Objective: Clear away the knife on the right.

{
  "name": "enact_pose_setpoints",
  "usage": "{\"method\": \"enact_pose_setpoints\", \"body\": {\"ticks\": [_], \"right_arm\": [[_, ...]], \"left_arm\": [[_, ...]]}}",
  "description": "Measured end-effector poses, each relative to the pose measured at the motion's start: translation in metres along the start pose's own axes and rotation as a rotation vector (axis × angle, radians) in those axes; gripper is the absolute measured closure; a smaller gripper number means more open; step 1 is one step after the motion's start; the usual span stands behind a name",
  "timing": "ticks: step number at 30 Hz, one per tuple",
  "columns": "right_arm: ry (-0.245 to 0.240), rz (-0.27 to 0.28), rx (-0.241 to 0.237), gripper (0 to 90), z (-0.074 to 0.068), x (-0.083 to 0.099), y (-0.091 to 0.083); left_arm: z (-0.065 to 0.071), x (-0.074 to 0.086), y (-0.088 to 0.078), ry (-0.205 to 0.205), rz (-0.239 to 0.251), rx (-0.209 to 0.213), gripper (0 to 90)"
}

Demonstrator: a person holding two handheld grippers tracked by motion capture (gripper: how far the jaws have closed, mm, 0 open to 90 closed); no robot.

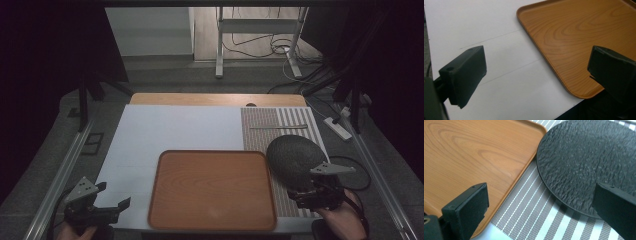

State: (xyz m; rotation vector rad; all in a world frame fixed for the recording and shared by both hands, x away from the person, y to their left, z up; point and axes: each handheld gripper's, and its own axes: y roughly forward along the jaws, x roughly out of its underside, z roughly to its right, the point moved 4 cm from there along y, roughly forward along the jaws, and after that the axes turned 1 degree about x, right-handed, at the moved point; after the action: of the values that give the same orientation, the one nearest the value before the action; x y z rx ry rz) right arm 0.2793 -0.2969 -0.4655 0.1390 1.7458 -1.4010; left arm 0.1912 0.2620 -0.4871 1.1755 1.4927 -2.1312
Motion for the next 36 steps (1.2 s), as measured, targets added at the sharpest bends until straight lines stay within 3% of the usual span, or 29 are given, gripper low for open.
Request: {"method": "enact_pose_setpoints", "body": {"ticks": [6,17,23,36], "right_arm": [[-0.040,0.010,0.001,1.7,-0.001,-0.006,0.004],[-0.041,0.027,-0.021,1.7,0.004,-0.021,0.015],[-0.066,0.032,-0.023,1.7,0.008,-0.033,0.028],[-0.042,0.020,-0.034,1.7,0.023,-0.048,0.056]], "left_arm": [[0.000,0.000,0.000,0.002,0.000,-0.001,3.3],[0.001,0.000,0.001,0.008,-0.005,-0.006,3.3],[0.001,0.000,0.001,0.008,-0.005,-0.007,3.3],[0.001,0.000,0.001,0.007,-0.007,-0.007,3.3]]}}
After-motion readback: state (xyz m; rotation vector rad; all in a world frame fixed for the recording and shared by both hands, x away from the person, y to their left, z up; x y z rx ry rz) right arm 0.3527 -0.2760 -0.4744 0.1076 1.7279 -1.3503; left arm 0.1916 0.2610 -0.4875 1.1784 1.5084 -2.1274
